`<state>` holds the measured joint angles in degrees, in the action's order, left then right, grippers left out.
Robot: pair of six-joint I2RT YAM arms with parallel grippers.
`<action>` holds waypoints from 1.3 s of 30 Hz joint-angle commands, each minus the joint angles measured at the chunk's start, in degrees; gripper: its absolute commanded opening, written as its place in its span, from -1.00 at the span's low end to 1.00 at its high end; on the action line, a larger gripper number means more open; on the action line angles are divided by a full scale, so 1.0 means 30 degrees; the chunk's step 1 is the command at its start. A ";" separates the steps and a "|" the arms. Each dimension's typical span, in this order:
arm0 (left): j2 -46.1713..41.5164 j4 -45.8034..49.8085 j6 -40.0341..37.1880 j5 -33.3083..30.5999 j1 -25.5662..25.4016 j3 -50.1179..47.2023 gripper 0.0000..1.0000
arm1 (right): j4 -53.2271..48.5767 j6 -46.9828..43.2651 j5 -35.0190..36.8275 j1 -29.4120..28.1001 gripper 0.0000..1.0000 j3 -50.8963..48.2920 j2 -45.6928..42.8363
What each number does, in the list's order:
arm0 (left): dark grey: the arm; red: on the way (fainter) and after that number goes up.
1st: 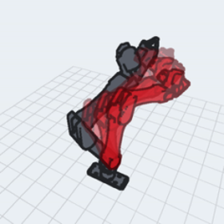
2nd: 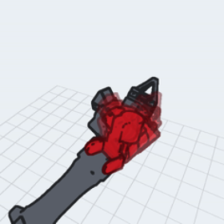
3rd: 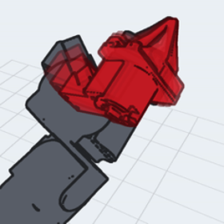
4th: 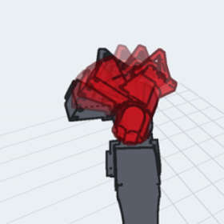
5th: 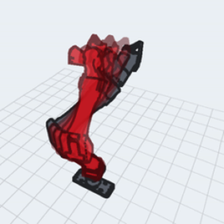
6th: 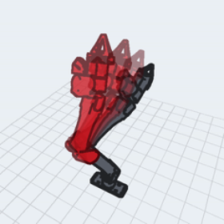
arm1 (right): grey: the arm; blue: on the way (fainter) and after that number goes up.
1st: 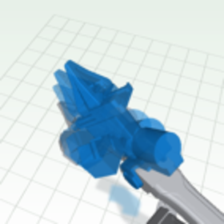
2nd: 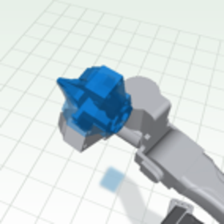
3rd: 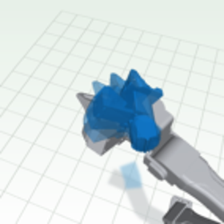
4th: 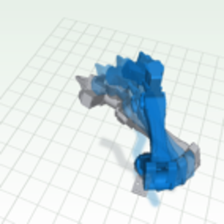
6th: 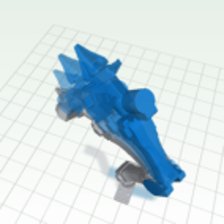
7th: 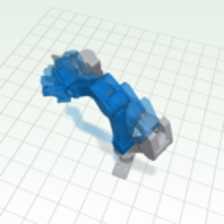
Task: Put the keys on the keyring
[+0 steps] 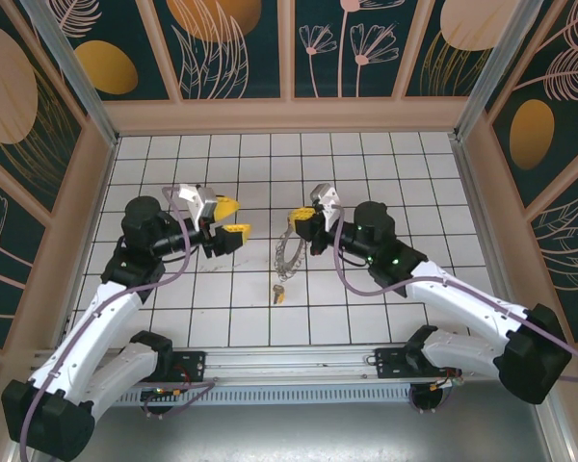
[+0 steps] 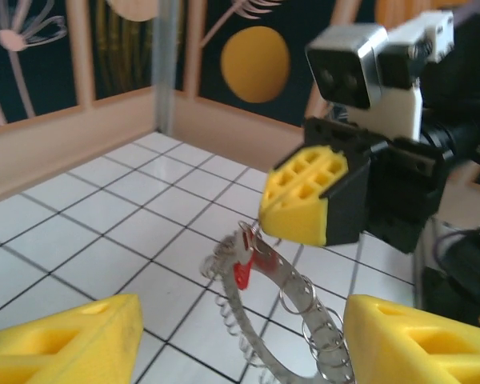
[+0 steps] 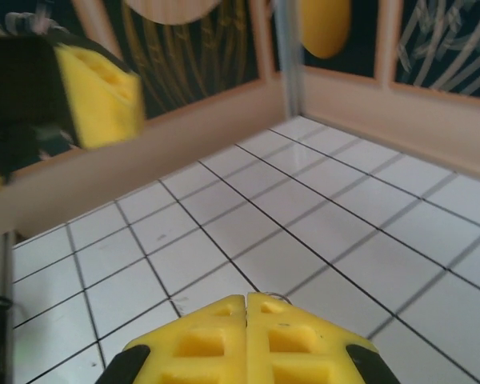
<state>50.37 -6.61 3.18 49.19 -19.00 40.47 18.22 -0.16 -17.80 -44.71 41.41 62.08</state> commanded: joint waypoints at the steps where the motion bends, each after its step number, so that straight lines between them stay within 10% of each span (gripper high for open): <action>1: 0.0605 -0.1332 -0.1580 0.1908 -0.0508 -0.0055 0.36 | 0.1897 -0.1592 -0.3175 -0.0073 -1.00 -0.0107 -0.0759; 11: 0.1061 0.0054 -0.8375 0.2862 -0.2906 -0.0036 0.34 | 0.0809 -0.5836 -0.7198 -0.0852 -1.00 0.0336 -0.0806; 39: 0.0319 0.1549 -1.0984 0.2919 -0.3355 -0.1097 -0.06 | 0.1002 -0.5723 -0.8741 -0.1745 -1.00 0.1745 0.0845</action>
<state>51.75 -3.70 -27.18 57.63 -28.71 37.60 16.27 -17.74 -41.95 -49.39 44.42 64.55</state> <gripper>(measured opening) 0.480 0.051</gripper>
